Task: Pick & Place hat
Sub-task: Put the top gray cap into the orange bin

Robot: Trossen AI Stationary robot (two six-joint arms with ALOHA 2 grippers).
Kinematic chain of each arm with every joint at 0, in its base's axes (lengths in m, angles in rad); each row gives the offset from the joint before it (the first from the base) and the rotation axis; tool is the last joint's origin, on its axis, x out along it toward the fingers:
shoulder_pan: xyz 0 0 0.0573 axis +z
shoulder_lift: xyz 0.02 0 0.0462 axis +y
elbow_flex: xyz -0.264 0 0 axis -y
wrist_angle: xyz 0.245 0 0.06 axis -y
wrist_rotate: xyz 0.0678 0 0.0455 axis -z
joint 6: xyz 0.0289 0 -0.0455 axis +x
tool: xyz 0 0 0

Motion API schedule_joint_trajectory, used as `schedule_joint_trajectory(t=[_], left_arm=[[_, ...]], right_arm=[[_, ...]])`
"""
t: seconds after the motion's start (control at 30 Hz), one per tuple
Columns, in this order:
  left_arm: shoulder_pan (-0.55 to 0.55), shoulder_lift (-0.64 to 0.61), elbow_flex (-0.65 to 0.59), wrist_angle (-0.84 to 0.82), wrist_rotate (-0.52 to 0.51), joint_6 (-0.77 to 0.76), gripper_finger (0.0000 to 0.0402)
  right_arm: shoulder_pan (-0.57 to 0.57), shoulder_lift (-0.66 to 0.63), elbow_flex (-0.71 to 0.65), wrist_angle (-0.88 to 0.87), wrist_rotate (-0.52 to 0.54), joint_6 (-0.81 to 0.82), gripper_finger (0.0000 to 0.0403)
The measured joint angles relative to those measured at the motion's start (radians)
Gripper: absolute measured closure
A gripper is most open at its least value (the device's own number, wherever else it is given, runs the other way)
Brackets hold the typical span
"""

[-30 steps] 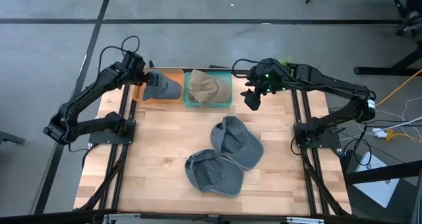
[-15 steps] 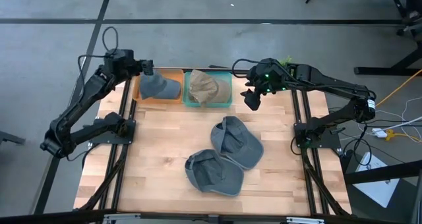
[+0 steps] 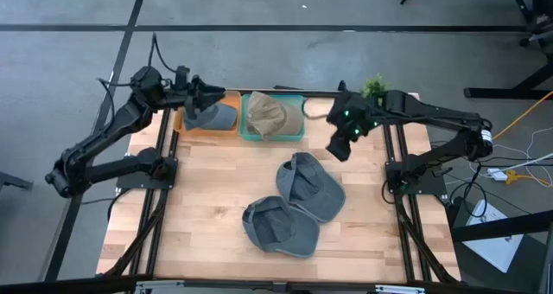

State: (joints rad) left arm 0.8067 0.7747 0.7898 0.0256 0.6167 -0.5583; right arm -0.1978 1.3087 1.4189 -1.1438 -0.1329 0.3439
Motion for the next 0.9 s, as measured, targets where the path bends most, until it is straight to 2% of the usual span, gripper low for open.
schedule_joint_trajectory(t=[0.17, 0.37, 0.63, 0.9], left_arm=[[-0.081, 0.009, 0.0, -0.006, -0.007, 0.027, 0.0229], [-0.149, 0.034, 0.0, -0.007, -0.013, 0.022, 0.0229], [-0.229, 0.07, 0.0, -0.032, -0.014, 0.022, 0.0229], [-0.288, 0.111, 0.0, -0.056, -0.022, 0.045, 0.0229]], right_arm=[[0.08, 0.0, -0.094, -0.037, 0.003, 0.039, 0.017], [0.131, 0.0, -0.26, 0.0, -0.002, 0.126, 0.017], [0.168, 0.0, -0.521, 0.264, -0.087, 0.267, 0.017], [0.195, 0.0, -0.701, 0.465, -0.086, 0.41, 0.017]])
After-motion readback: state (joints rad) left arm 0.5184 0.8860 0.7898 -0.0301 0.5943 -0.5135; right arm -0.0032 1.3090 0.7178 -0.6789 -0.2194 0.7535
